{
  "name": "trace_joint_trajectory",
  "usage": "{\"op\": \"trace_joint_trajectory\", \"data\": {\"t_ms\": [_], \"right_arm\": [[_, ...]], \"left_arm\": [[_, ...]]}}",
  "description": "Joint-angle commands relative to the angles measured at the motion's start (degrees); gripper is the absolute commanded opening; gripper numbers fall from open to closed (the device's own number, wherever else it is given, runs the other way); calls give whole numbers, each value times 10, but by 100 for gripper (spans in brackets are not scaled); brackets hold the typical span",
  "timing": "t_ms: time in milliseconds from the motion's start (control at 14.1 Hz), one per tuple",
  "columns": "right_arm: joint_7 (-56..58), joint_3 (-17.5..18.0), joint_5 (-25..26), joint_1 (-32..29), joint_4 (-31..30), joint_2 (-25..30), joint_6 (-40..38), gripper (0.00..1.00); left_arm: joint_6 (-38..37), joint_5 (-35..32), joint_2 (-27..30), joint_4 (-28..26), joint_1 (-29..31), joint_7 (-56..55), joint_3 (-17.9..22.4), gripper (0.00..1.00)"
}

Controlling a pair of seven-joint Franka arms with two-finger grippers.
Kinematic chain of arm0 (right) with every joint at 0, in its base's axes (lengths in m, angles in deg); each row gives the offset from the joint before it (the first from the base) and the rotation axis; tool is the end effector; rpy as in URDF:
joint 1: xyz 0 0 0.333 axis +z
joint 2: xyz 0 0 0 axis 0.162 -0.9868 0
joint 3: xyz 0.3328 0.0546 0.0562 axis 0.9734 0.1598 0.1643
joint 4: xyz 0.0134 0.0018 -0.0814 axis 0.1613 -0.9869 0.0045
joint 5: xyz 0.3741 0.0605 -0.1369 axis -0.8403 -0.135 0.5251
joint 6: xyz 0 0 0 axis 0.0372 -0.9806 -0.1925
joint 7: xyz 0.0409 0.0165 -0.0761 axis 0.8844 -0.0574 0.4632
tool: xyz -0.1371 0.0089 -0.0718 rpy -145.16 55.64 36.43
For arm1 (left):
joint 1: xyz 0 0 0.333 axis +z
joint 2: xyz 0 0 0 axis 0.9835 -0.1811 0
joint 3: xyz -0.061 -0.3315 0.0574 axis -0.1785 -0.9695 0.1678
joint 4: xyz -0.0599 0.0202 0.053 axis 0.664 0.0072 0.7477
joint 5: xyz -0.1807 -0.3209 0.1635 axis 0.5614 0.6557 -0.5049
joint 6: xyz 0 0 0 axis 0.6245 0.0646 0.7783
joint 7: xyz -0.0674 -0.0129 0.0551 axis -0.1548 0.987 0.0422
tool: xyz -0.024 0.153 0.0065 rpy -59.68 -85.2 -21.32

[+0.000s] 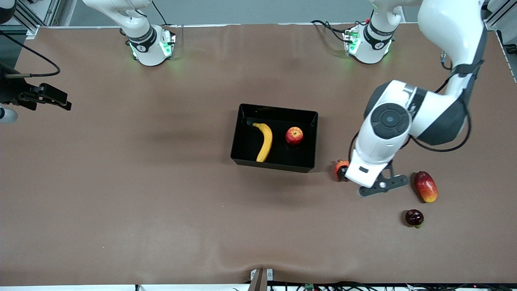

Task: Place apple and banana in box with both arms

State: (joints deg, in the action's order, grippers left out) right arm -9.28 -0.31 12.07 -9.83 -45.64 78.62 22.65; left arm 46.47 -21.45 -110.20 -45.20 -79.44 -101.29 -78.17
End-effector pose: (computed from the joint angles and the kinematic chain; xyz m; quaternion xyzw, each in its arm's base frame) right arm 0.5589 -0.0067 0.6006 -0.9987 0.0128 0.0482 0.0114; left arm 0.6761 -0.2374 0.4038 -0.9883 -0.1168 -0.0420 0.0881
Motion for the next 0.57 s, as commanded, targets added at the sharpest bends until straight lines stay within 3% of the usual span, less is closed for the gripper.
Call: {"op": "trace_joint_trajectory", "data": {"t_ms": [0,498], "right_arm": [[-2,-1,-2,2,2,0,-5,100],[-3,-1,-2,2,1,0,-6,100]], "left_arm": [[-47,9,40,-11,22,65,-5,100],[-135,116,146,-15,116,234,-4,100]]}}
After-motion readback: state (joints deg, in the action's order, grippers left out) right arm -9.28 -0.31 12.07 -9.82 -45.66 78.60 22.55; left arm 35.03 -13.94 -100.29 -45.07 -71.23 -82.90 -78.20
